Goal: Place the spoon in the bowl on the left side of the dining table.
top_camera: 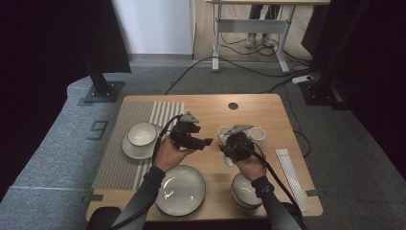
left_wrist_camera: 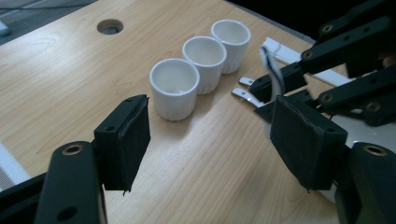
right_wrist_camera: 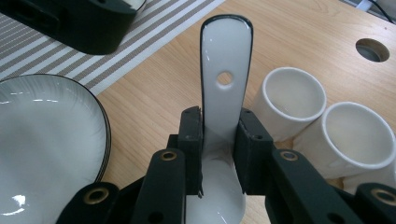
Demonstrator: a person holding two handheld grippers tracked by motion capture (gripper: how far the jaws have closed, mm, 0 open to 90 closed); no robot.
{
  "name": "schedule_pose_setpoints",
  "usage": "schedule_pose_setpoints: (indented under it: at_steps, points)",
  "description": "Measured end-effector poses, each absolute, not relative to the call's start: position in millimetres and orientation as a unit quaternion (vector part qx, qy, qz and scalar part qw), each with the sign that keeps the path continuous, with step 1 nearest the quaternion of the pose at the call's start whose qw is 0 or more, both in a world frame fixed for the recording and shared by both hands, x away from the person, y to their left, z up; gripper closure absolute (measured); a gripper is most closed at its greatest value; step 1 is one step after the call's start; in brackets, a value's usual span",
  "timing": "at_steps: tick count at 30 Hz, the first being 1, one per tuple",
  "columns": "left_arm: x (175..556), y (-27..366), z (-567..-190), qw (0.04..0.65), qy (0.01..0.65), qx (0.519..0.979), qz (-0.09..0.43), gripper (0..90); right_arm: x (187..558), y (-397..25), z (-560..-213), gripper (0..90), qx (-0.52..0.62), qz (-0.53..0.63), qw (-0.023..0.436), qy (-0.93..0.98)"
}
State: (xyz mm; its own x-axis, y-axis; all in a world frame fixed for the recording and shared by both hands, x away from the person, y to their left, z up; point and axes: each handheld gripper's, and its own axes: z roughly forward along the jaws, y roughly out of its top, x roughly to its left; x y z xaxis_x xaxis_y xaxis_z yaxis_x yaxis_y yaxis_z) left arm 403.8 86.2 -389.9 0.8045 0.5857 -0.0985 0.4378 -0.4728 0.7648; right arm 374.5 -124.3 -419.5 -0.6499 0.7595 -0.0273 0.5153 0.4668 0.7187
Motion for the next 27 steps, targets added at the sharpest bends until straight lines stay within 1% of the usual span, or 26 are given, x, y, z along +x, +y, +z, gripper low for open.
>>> schedule_pose_setpoints:
  at_steps: [18, 22, 27]
  points:
    - [405, 71, -392, 0.421, 0.294, 0.855, 0.066, 34.9, 373, -109, -424, 74.6, 0.361, 0.354, 0.171, 0.846]
    - [407, 70, -395, 0.419, 0.298, 0.856, 0.056, 39.1, 372, -105, -425, 74.6, 0.358, 0.353, 0.171, 0.847]
    - [409, 69, -400, 0.418, 0.301, 0.856, 0.033, 47.4, 371, -100, -425, 74.6, 0.353, 0.354, 0.172, 0.849]
